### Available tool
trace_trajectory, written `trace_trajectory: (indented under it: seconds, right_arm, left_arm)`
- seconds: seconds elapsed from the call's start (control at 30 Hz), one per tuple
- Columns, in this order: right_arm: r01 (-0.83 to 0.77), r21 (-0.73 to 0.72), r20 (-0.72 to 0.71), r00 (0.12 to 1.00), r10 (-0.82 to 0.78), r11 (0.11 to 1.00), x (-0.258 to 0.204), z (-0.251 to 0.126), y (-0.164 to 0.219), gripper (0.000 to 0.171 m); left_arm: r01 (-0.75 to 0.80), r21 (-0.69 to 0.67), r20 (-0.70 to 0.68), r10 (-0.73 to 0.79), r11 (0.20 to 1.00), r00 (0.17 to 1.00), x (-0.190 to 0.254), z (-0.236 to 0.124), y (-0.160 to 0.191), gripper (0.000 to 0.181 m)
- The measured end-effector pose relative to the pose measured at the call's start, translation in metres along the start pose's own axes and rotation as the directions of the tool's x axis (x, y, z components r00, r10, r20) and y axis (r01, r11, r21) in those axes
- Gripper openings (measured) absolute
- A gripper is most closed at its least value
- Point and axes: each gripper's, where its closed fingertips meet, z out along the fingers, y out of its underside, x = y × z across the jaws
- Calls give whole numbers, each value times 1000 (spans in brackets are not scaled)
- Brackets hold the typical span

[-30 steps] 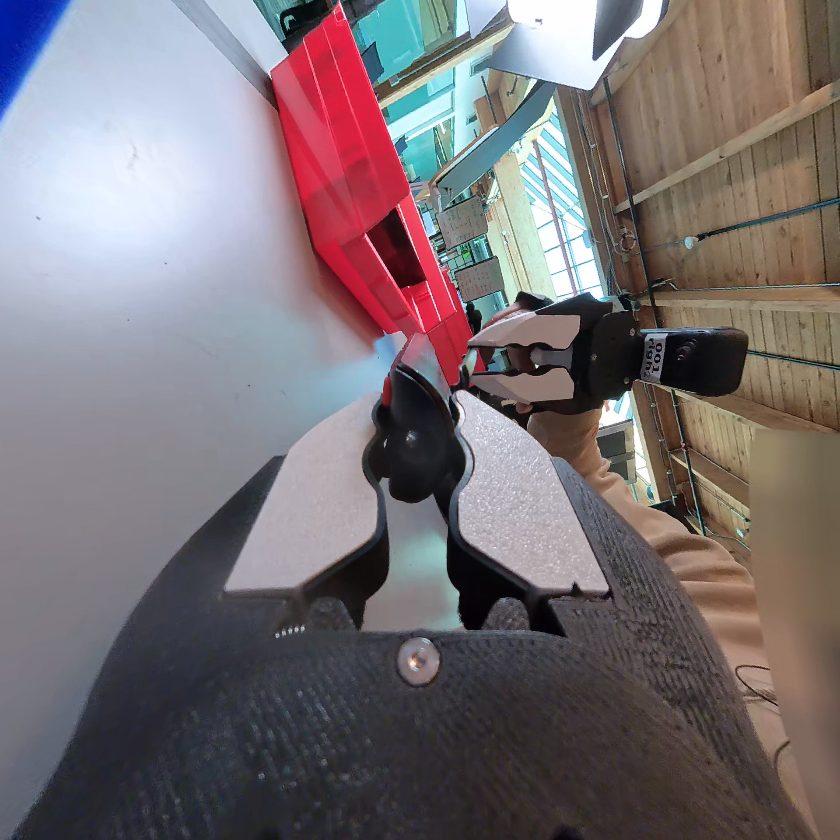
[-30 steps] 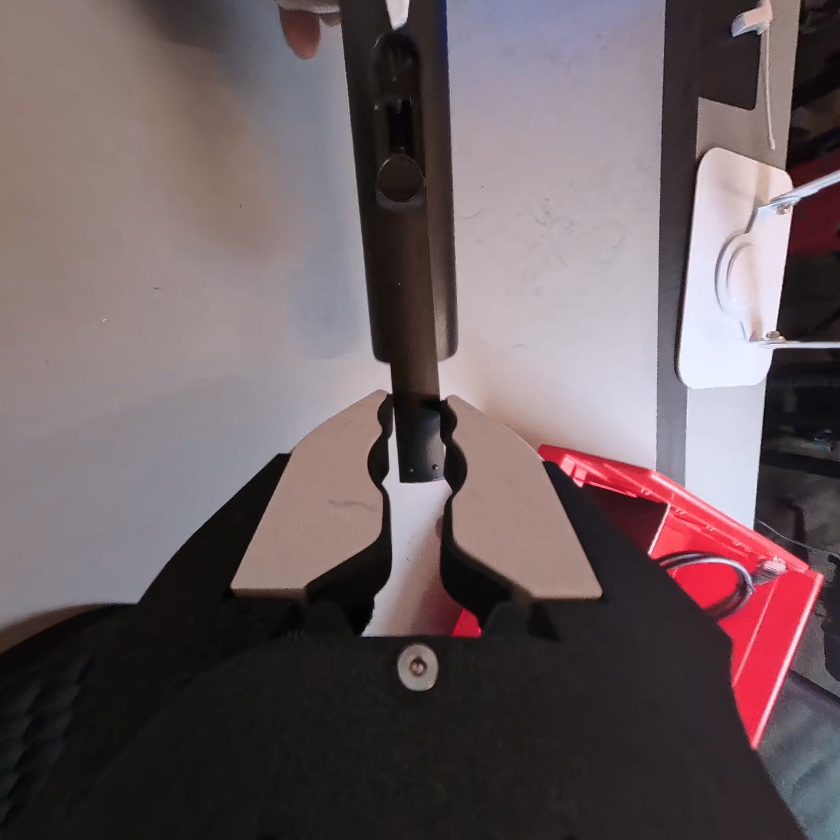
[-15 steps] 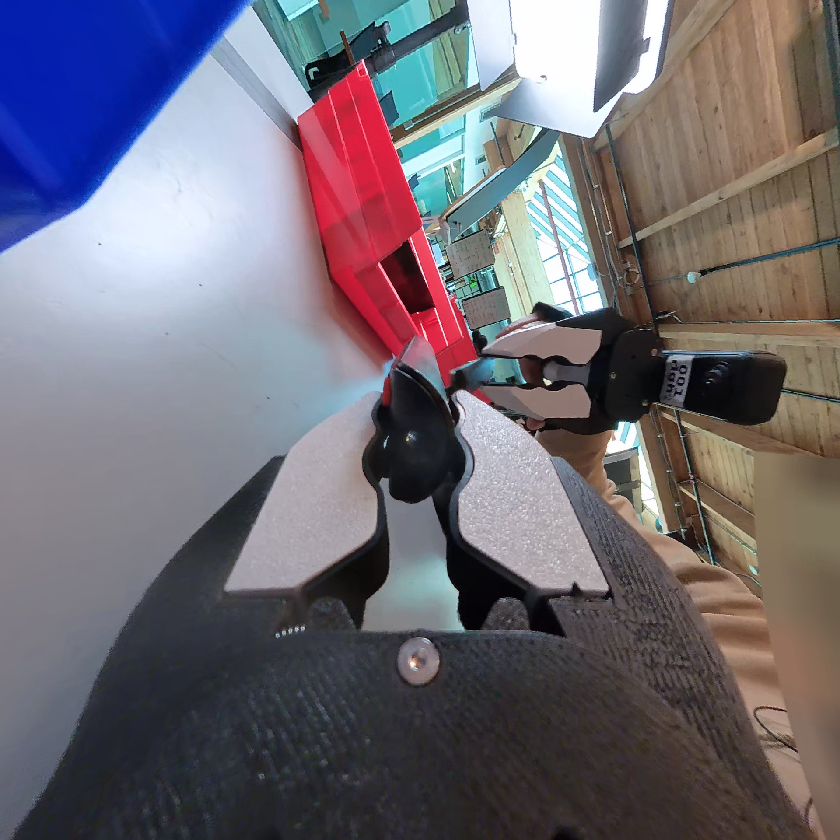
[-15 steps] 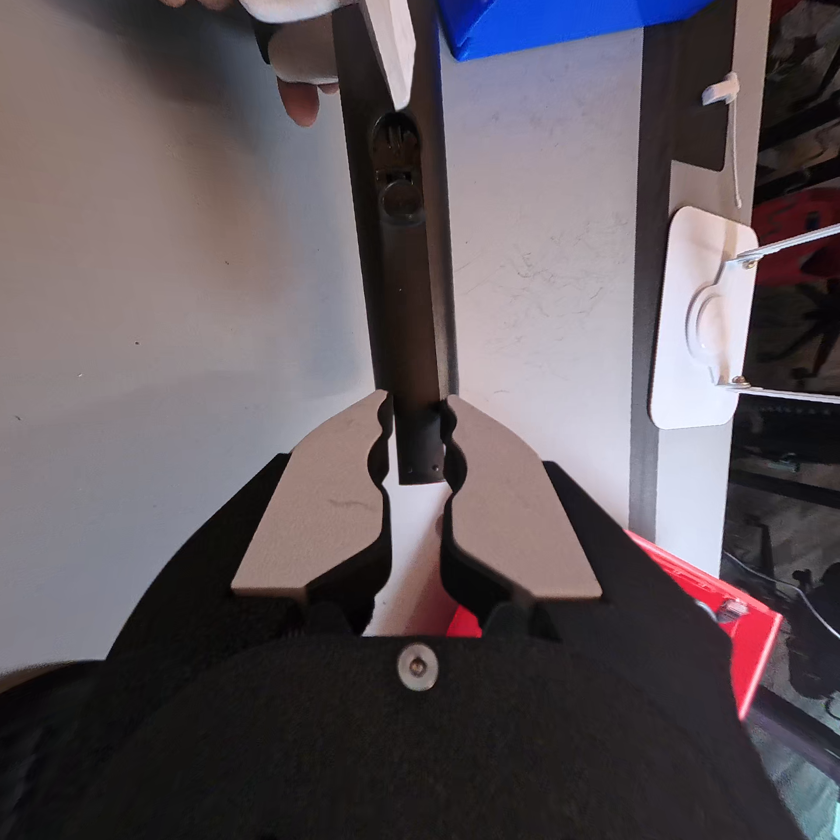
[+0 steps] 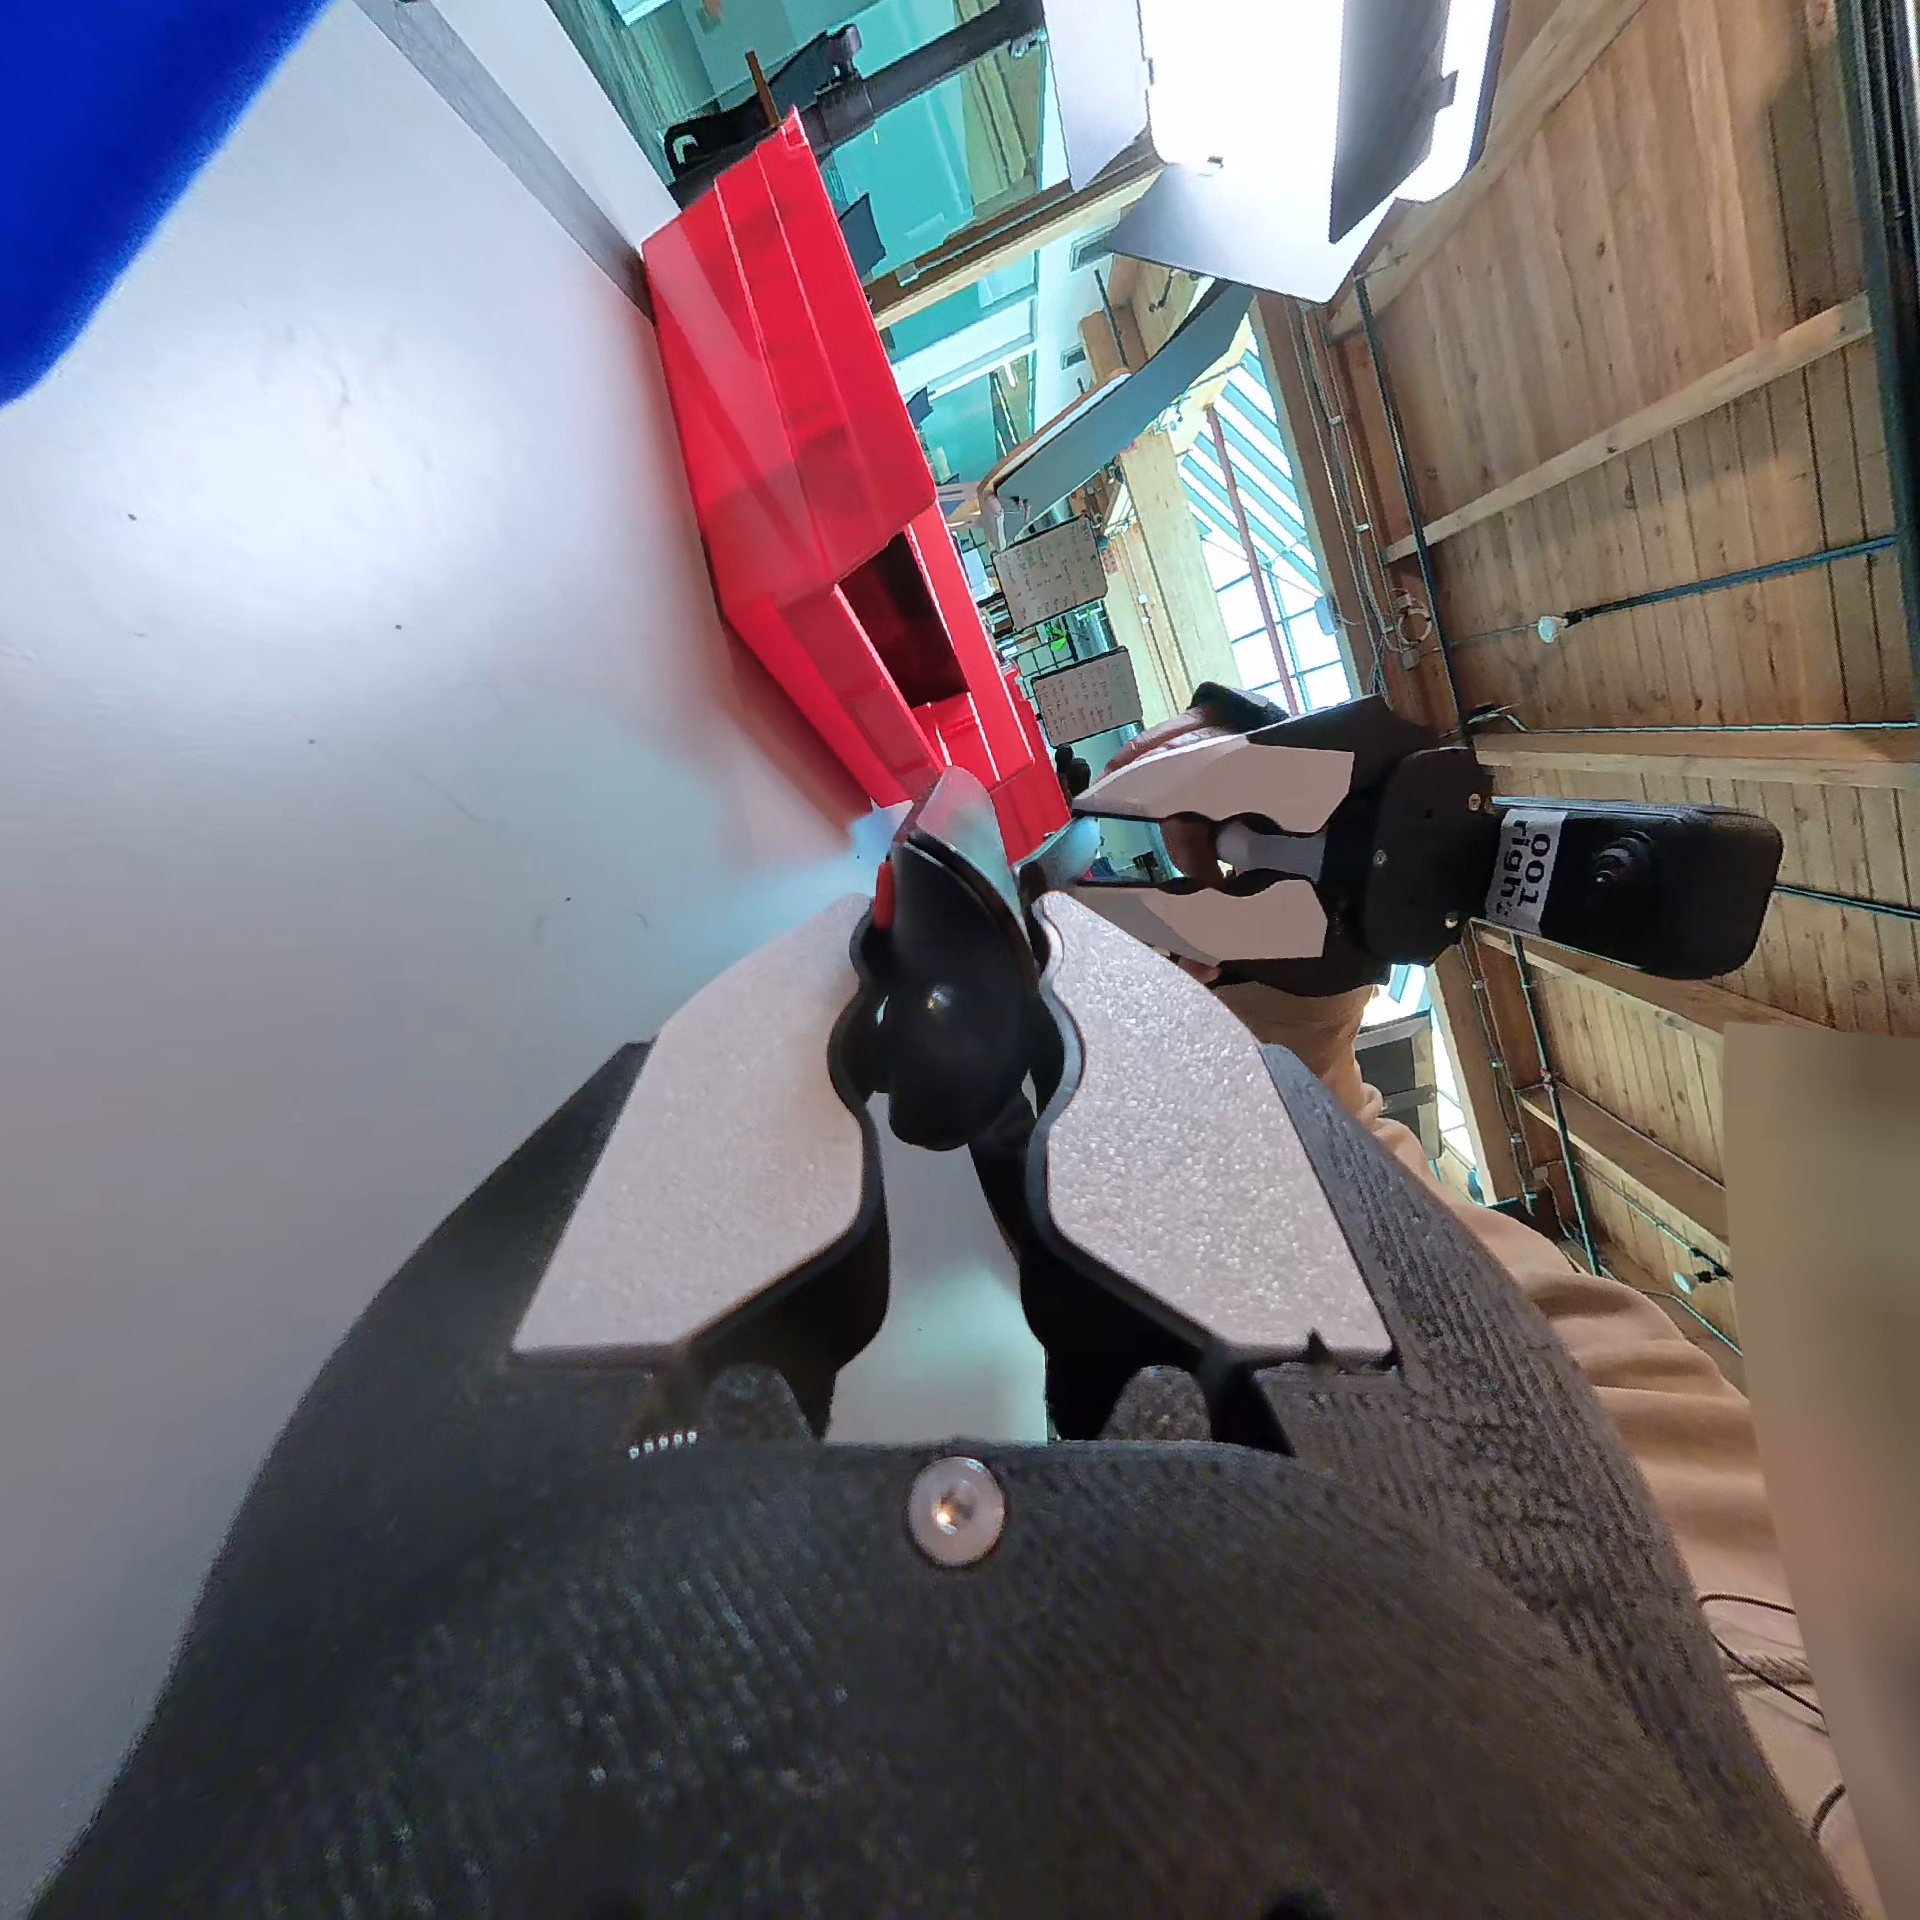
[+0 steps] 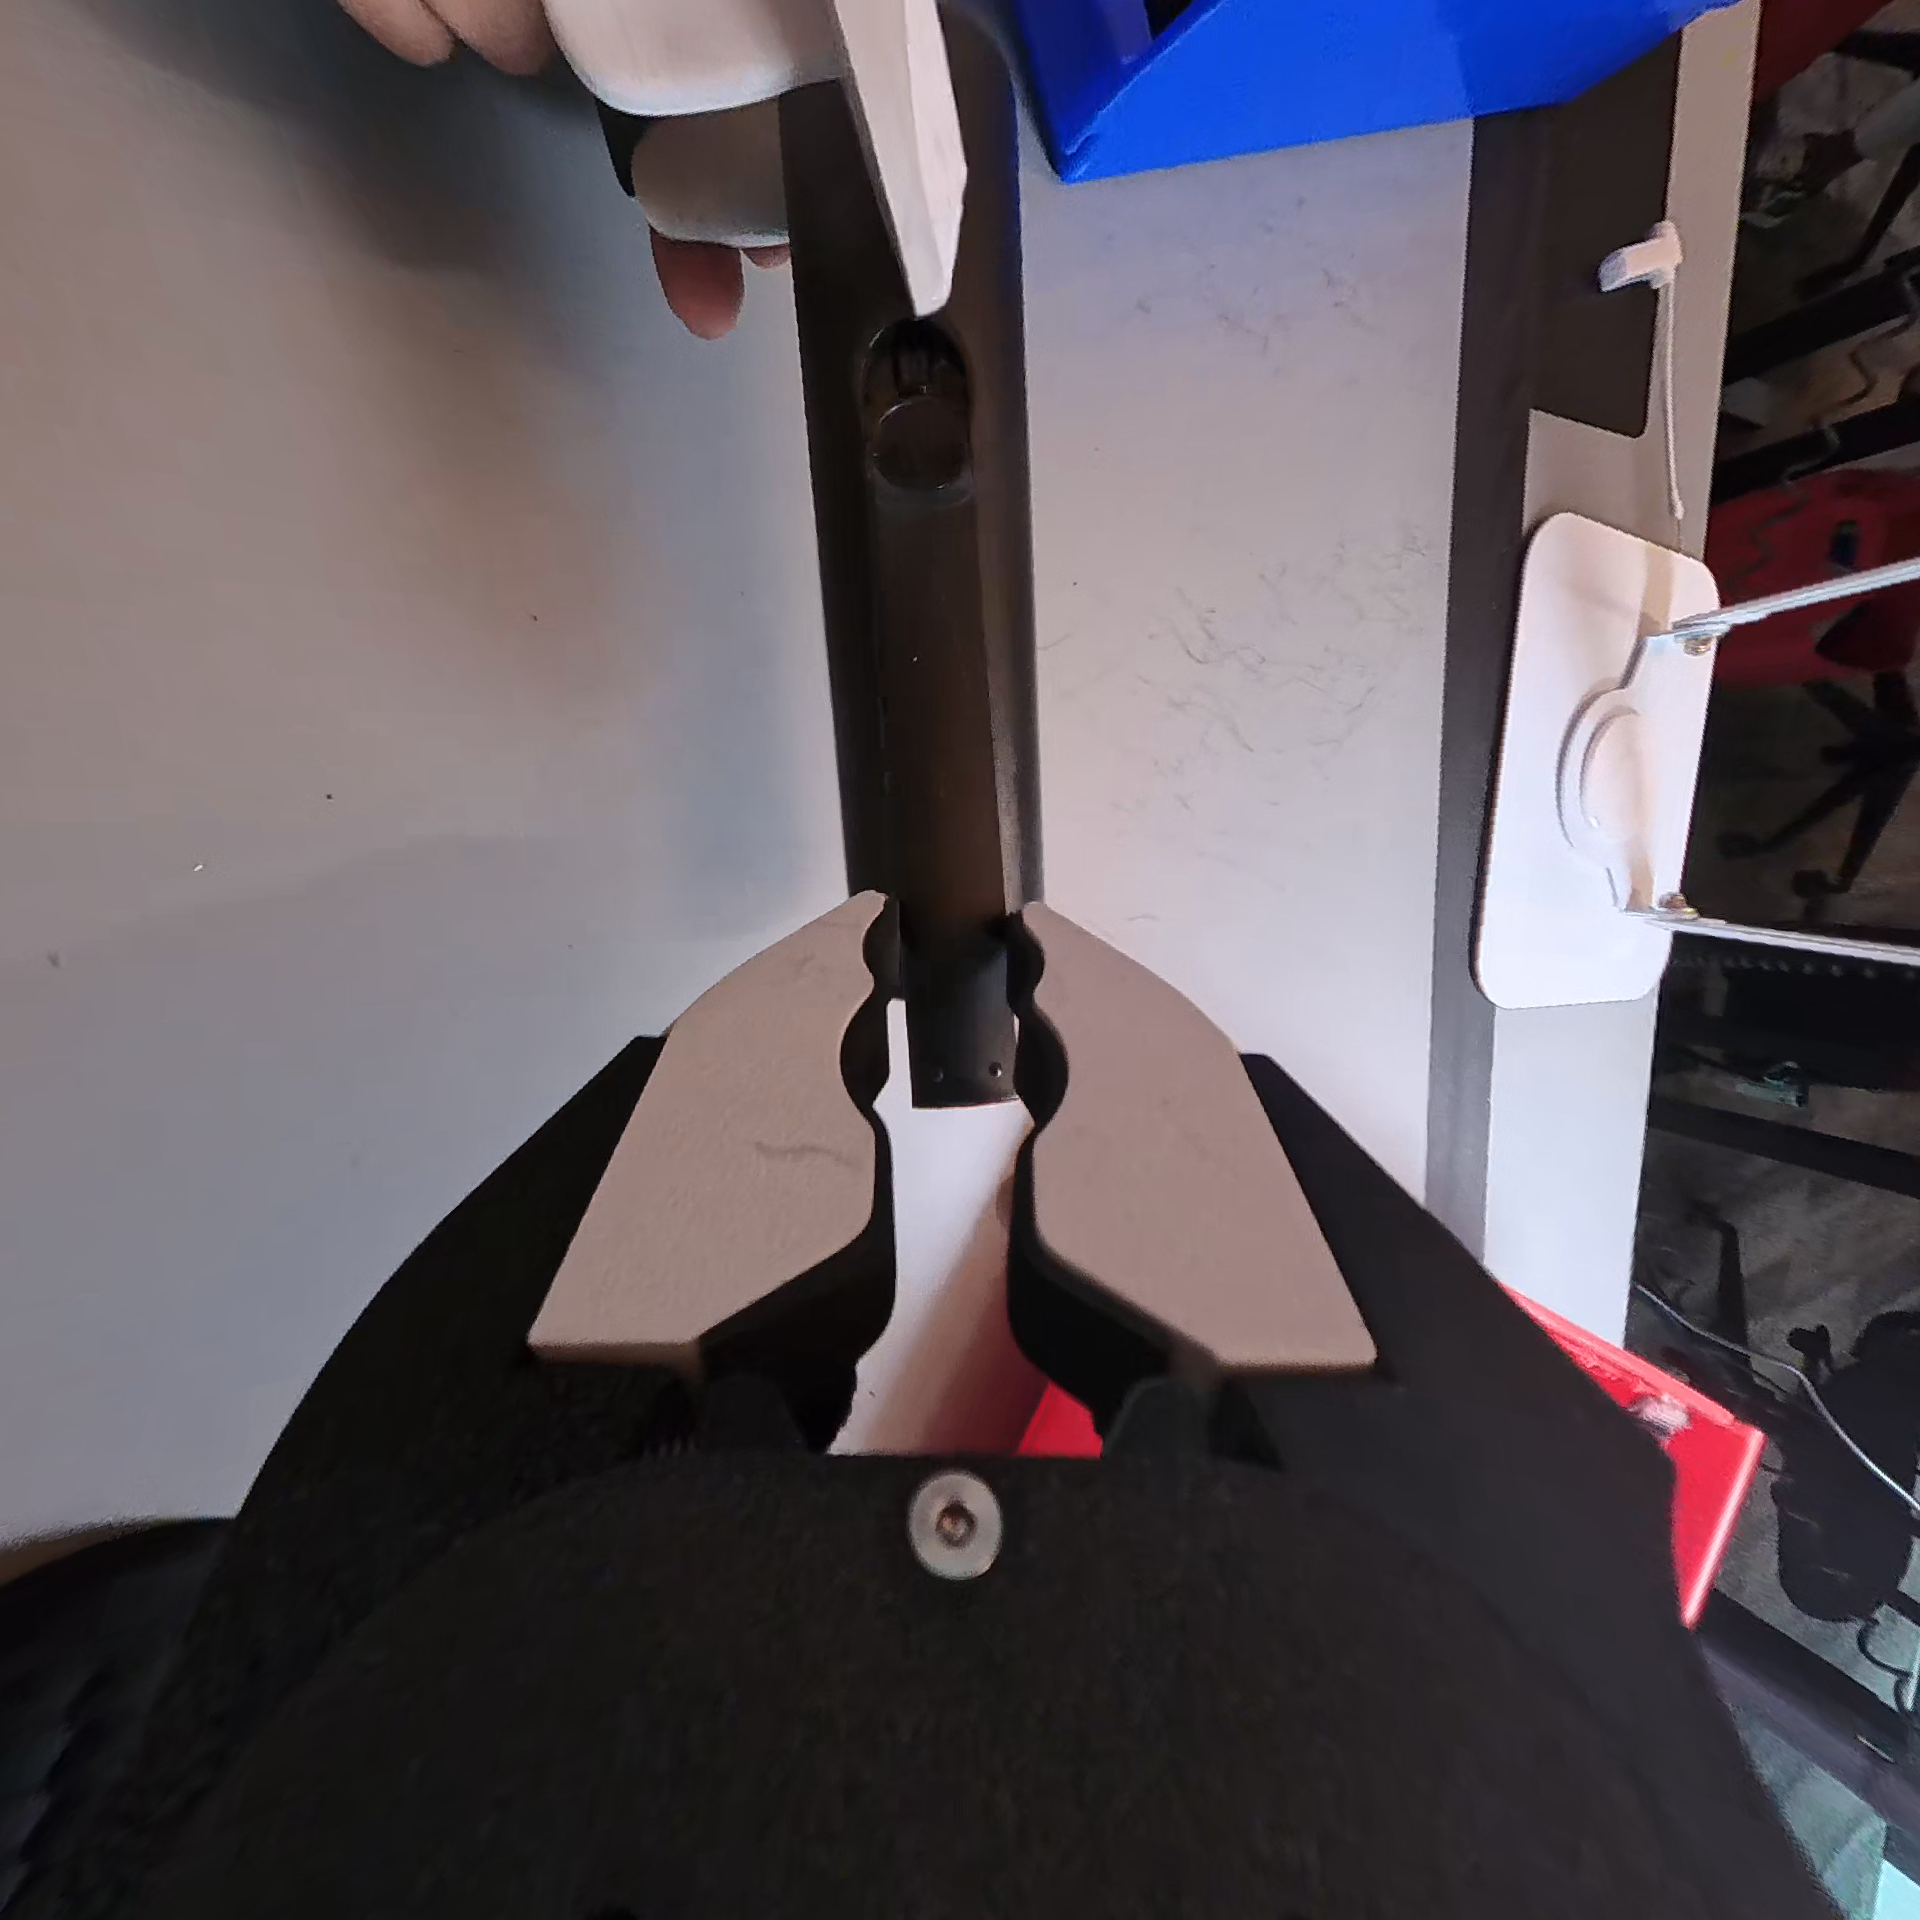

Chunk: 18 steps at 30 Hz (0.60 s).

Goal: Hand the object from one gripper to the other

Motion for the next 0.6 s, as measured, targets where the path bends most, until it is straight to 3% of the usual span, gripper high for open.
trace_trajectory:
  seconds: [0.6]
  right_arm:
    - [23, -81, -36, 999, -26, 996, -3, 13, -5, 19]
  left_arm:
    - [18, -13, -42, -19, 1000, 999, 8, 1, 2, 25]
